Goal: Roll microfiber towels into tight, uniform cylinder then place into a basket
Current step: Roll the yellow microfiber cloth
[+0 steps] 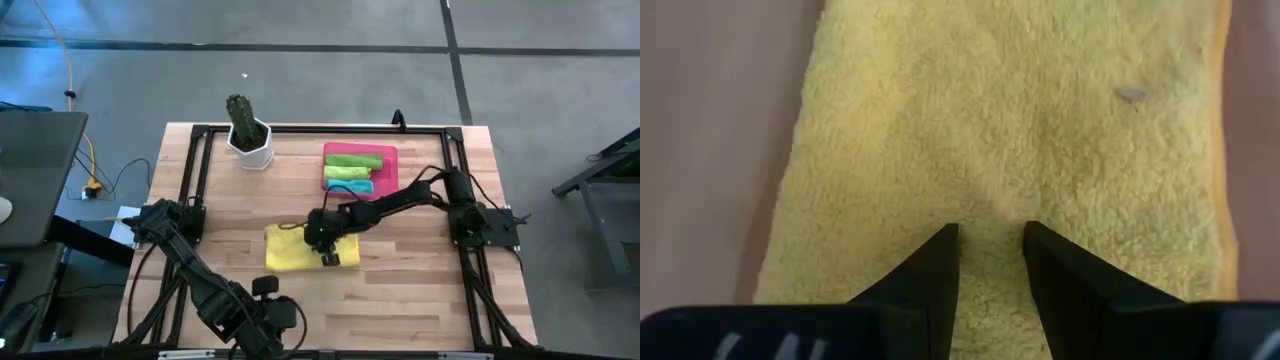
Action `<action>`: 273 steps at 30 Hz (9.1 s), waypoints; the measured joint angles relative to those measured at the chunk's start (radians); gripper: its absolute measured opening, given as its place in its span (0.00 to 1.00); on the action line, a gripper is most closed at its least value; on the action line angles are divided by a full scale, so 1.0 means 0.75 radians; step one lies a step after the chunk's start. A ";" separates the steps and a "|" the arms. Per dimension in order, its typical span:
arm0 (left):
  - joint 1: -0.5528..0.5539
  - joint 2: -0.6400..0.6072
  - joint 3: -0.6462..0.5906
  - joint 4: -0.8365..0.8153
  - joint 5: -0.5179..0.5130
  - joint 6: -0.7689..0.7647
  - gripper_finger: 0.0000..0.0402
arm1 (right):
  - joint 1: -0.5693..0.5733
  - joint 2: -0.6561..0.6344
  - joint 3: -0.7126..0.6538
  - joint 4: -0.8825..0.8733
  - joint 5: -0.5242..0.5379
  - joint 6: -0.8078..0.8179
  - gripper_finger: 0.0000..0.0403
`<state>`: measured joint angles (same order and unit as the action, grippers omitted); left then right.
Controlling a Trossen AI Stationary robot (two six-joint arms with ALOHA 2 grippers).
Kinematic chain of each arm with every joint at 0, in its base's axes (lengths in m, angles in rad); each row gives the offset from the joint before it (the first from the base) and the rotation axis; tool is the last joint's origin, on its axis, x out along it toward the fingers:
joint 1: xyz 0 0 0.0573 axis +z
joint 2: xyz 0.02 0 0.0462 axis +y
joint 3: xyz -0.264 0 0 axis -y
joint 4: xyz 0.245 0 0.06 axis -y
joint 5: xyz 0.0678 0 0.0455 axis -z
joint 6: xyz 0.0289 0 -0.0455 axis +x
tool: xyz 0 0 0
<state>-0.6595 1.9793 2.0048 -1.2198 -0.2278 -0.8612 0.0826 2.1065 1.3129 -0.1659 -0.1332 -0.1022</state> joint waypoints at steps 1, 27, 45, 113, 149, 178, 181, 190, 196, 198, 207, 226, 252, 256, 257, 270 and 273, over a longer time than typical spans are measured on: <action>-0.003 0.000 0.000 -0.004 -0.002 0.000 0.25 | -0.011 -0.003 0.000 -0.026 0.034 0.088 0.28; -0.014 0.000 -0.001 -0.035 -0.030 0.003 0.25 | 0.031 -0.223 -0.009 -0.450 0.237 -0.522 0.28; -0.013 0.001 -0.001 -0.033 -0.070 0.022 0.25 | -0.023 -0.224 -0.225 -0.258 0.051 -0.085 0.28; -0.014 0.002 -0.001 -0.050 -0.157 0.035 0.25 | 0.108 -0.140 0.040 -0.105 -0.150 0.411 0.28; -0.120 -0.452 -0.765 -0.017 -0.684 -0.592 0.25 | 0.794 -0.661 -0.380 -0.372 1.058 1.023 0.13; 0.292 -0.099 -1.367 1.802 -0.058 0.677 0.25 | 0.609 -0.726 -0.637 0.026 0.481 0.181 0.37; 0.282 -0.072 -1.335 1.790 -0.053 0.701 0.25 | 0.602 -0.703 -0.638 0.035 0.485 0.163 0.38; 0.294 -0.058 -1.319 1.713 -0.061 0.796 0.25 | 0.594 -0.540 -0.637 0.166 0.493 0.160 0.38; 0.321 -0.058 -1.319 1.611 -0.031 0.804 0.25 | 0.593 -0.492 -0.637 0.198 0.492 0.111 0.38; 0.322 -0.058 -1.319 1.609 -0.023 0.803 0.25 | 0.593 -0.492 -0.637 0.197 0.495 0.111 0.38; 0.318 -0.058 -1.319 1.646 -0.025 0.652 0.32 | 0.593 -0.495 -0.637 0.199 0.497 0.095 0.38; 0.302 -0.066 -1.317 1.913 -0.079 0.592 0.34 | 0.593 -0.496 -0.637 0.198 0.497 0.136 0.38; 0.271 -0.056 -1.327 1.682 -0.158 0.800 0.62 | 0.593 -0.497 -0.637 0.198 0.497 0.136 0.38; 0.294 -0.028 -1.328 1.680 -0.099 0.779 0.62 | 0.593 -0.497 -0.637 0.198 0.497 0.136 0.38; 0.294 -0.020 -1.328 1.696 -0.077 0.778 0.62 | 0.593 -0.497 -0.637 0.198 0.497 0.136 0.38; 0.283 0.032 -1.322 1.750 -0.094 0.714 0.56 | 0.577 -0.497 -0.636 0.227 0.525 -0.184 0.38; 0.275 0.033 -1.322 1.750 -0.096 0.719 0.50 | 0.569 -0.497 -0.636 0.237 0.522 -0.309 0.38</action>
<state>-0.4533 2.0037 1.0134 0.0925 -0.2996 -0.3220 0.5092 1.7340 0.8360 0.0116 0.2584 -0.3339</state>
